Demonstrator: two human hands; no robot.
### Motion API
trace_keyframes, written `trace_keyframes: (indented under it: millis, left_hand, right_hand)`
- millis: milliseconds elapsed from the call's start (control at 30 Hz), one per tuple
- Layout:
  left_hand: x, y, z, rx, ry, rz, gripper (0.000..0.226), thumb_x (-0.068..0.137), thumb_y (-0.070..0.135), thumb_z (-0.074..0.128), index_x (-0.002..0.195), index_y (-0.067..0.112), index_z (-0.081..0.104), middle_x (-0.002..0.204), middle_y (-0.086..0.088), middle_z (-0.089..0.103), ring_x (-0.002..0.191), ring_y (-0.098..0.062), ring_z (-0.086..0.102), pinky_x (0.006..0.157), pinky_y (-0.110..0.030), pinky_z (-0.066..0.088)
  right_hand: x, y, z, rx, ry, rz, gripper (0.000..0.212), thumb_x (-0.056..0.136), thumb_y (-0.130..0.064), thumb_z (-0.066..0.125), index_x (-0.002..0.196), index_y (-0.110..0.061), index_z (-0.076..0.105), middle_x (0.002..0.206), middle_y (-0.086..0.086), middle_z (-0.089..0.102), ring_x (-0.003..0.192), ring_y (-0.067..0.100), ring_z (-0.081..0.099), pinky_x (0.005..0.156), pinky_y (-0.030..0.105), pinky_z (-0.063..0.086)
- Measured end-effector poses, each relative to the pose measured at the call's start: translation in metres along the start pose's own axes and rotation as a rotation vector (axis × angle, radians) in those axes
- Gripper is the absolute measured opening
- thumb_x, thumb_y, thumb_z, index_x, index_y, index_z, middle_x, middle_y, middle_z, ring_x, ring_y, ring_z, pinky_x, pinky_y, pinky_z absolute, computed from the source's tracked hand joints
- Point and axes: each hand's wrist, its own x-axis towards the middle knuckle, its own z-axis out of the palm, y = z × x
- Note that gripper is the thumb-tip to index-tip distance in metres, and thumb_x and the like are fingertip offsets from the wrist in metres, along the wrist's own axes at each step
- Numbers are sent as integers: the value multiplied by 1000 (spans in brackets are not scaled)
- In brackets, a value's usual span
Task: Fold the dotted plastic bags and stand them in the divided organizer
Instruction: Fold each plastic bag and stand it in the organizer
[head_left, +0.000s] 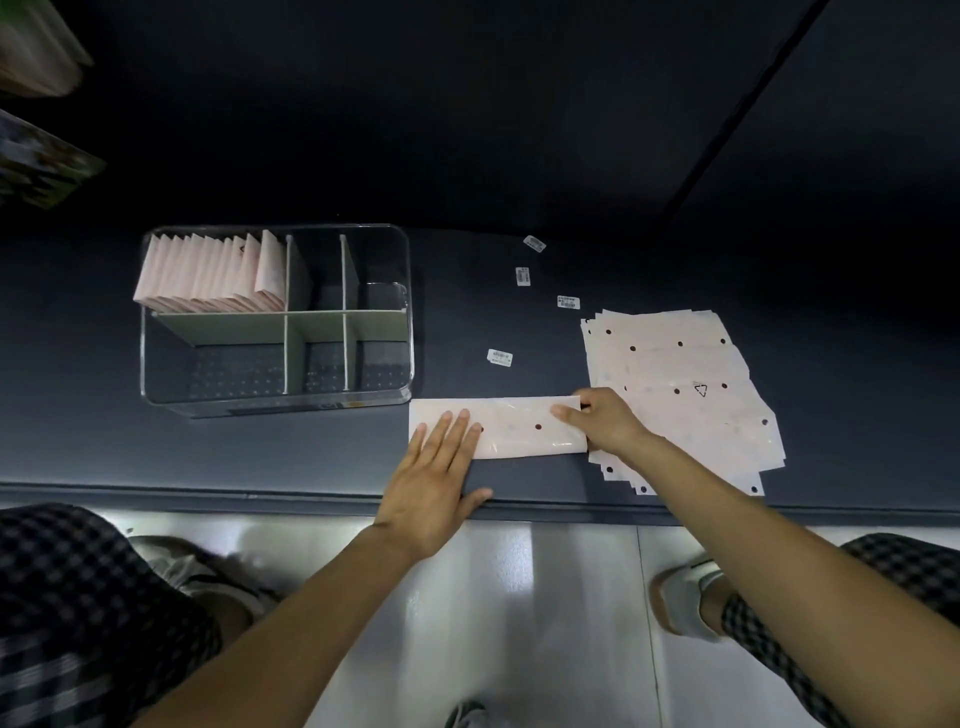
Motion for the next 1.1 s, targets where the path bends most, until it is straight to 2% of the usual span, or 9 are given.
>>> trace_keyframes:
  millis: [133,233,333,500,800,900,967,1033,1100]
  left_hand:
    - [4,-3,2,83,-54,-11,80,89,67,9,144,18,-22,155,-8,-22,142,-27,-23,116,-42,-14]
    - [4,-1,3,99,-63,-37,82,85,71,4,139,20,-31,152,-11,-29,138,-31,-30,115,-44,-17]
    - [3,3,2,97,-72,-70,82,83,71,0,139,21,-33,150,-15,-31,136,-33,-33,114,-45,-18]
    - [4,4,0,98,-94,-63,82,79,70,-8,137,19,-35,147,-14,-36,128,-31,-43,113,-45,-21]
    - [0,-10,-2,91,-93,16,83,81,71,-4,139,19,-33,150,-17,-32,138,-32,-31,116,-44,-15]
    - [0,-11,-2,92,-108,22,84,82,72,0,141,20,-30,151,-17,-30,138,-32,-31,116,-43,-15]
    - [1,-11,-4,72,-103,25,85,84,73,6,143,22,-26,152,-16,-28,138,-30,-30,115,-40,-18]
    - [1,-12,-7,-1,-93,30,85,84,73,14,148,24,-14,154,-13,-25,139,-27,-30,113,-35,-20]
    - [3,-11,-13,-91,-92,21,81,87,70,23,151,26,-1,156,-10,-20,140,-23,-27,112,-30,-20]
  right_hand:
    - [6,2,4,-4,38,27,32,89,-28,63,77,0,52,77,10,47,74,21,44,65,28,31]
    - [-6,-3,11,-58,319,50,21,90,-31,60,86,-10,54,81,3,59,79,23,51,63,28,36]
    - [-31,-12,29,-211,628,-324,22,92,-18,55,111,-7,57,113,8,62,105,29,54,87,36,44]
    - [-44,-26,78,-504,27,-614,55,100,-35,35,149,-16,18,158,-3,9,146,11,1,118,28,-4]
    - [-31,23,47,-775,39,-456,76,95,-58,19,148,-16,-15,151,-6,-25,143,10,-18,117,28,-11]
    - [-34,28,28,-721,29,-420,77,95,-54,33,150,-14,-2,157,-3,-13,146,13,-6,118,27,-3]
    - [-40,29,15,-714,124,-484,70,90,-41,58,144,-5,31,156,9,18,141,22,26,116,34,24]
    - [-45,29,7,-782,247,-639,47,74,-23,80,112,-2,63,126,17,58,108,29,61,89,39,53]
    - [-48,29,3,-889,305,-746,28,61,-16,88,81,-8,70,91,9,69,76,24,67,64,29,56]
